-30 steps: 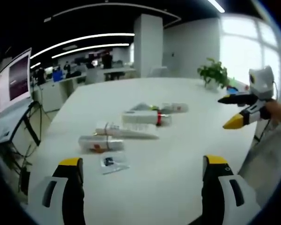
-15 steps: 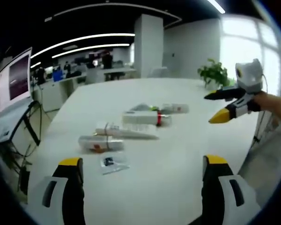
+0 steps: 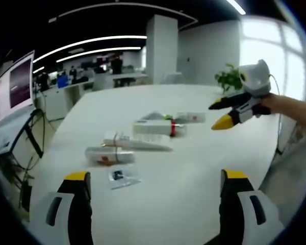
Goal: Arrange the skincare products in the storage area until every visible bottle or jar stands upright without overlapping.
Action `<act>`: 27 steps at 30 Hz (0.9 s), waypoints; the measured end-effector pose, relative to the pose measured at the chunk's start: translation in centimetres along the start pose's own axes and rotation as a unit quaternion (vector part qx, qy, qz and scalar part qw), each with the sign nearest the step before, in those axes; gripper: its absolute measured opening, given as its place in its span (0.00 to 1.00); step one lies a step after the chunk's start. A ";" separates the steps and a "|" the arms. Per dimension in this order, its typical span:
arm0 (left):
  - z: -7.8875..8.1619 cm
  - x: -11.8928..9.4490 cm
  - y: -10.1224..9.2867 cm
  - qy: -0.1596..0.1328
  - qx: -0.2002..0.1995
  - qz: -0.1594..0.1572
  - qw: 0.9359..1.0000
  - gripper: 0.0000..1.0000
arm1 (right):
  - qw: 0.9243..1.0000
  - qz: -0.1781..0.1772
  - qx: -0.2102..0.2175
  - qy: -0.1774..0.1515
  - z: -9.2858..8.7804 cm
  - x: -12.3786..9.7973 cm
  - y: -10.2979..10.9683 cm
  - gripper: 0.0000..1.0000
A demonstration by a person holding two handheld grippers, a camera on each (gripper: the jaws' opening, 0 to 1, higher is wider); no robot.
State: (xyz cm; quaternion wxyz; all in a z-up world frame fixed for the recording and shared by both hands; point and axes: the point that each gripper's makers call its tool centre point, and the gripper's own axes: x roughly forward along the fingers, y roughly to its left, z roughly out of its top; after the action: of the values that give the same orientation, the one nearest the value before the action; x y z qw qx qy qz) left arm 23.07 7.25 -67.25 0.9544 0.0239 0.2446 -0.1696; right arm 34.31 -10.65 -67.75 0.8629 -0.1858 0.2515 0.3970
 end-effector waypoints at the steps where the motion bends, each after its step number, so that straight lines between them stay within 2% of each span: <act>1: 0.0 0.0 0.0 0.000 0.000 0.000 1.000 0.98 | 1.000 0.003 -0.002 0.003 0.0 0.2 0.1 0.59; 8: -0.1 0.0 0.0 0.002 -0.002 0.000 1.000 0.98 | 1.000 0.023 -0.015 0.010 0.6 1.9 0.5 0.54; 19: -0.1 0.0 0.1 0.002 -0.002 -0.001 1.000 0.97 | 0.998 0.037 -0.025 0.042 0.1 4.5 -0.3 0.54; 22: -0.1 0.0 0.1 0.002 -0.002 0.000 1.000 0.97 | 0.998 0.039 -0.031 0.049 0.2 5.3 -1.1 0.53; 27: -0.3 0.1 0.0 0.008 -0.002 -0.002 1.000 0.97 | 0.996 0.043 -0.043 0.060 0.4 6.1 -1.1 0.53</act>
State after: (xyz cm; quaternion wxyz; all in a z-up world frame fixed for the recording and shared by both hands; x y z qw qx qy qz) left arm 22.99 7.26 -67.53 0.9522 0.0228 0.2521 -0.1711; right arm 38.74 -7.52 -70.83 0.8193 -0.2354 0.2935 0.4326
